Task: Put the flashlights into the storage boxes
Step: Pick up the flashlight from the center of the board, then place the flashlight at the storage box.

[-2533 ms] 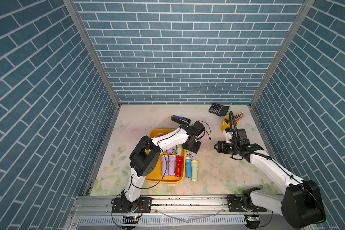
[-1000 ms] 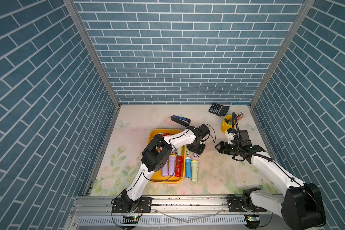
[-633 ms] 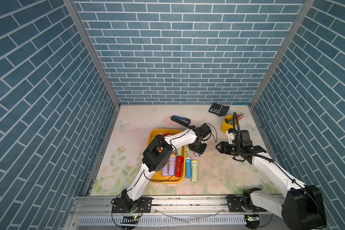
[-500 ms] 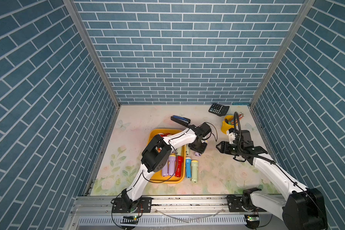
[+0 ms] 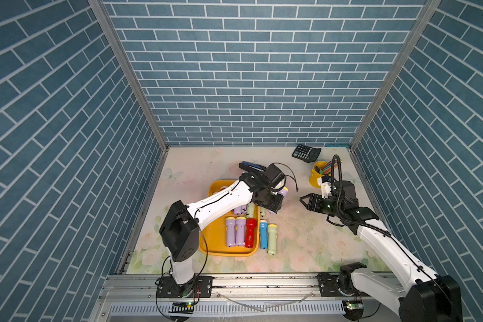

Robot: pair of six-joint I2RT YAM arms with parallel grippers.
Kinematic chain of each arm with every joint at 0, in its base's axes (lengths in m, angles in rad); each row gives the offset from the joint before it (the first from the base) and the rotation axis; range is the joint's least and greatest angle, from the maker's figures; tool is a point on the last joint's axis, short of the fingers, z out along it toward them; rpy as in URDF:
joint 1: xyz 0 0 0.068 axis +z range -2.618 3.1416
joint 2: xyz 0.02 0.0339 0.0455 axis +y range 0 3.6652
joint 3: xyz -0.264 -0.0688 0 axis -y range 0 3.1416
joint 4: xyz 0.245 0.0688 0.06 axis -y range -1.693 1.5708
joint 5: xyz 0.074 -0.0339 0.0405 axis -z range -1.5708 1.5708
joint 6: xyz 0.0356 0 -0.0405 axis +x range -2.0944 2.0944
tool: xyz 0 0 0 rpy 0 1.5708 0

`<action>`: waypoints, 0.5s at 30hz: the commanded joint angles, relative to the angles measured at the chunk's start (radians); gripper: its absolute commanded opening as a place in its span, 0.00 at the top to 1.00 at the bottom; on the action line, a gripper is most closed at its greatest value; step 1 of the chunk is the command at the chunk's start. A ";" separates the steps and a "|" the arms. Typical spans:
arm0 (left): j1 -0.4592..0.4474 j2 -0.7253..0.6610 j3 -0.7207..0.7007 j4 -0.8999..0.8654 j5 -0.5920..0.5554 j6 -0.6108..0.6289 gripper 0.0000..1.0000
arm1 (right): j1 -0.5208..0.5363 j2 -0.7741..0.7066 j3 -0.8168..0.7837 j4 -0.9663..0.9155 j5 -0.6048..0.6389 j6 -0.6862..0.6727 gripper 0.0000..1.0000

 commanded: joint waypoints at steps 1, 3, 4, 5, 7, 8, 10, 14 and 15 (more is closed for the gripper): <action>0.014 -0.089 -0.088 0.013 -0.010 -0.034 0.68 | 0.085 0.023 0.011 0.069 0.024 0.057 0.37; 0.026 -0.149 -0.149 0.012 -0.026 -0.048 0.68 | 0.137 0.064 0.035 0.077 0.051 0.058 0.37; 0.033 -0.181 -0.182 0.013 -0.030 -0.056 0.68 | 0.158 0.085 0.046 0.088 0.059 0.065 0.37; 0.041 -0.214 -0.213 0.013 -0.035 -0.066 0.68 | 0.184 0.102 0.053 0.104 0.067 0.074 0.37; 0.055 -0.278 -0.272 0.010 -0.041 -0.080 0.68 | 0.230 0.129 0.062 0.151 0.084 0.092 0.37; 0.064 -0.311 -0.301 0.008 -0.043 -0.086 0.68 | 0.255 0.146 0.068 0.172 0.092 0.103 0.37; 0.087 -0.371 -0.351 0.003 -0.039 -0.093 0.68 | 0.289 0.184 0.082 0.187 0.104 0.116 0.37; 0.141 -0.477 -0.432 -0.041 -0.044 -0.095 0.68 | 0.352 0.249 0.110 0.213 0.120 0.136 0.38; 0.151 -0.499 -0.447 -0.053 -0.047 -0.094 0.68 | 0.364 0.261 0.115 0.225 0.124 0.141 0.38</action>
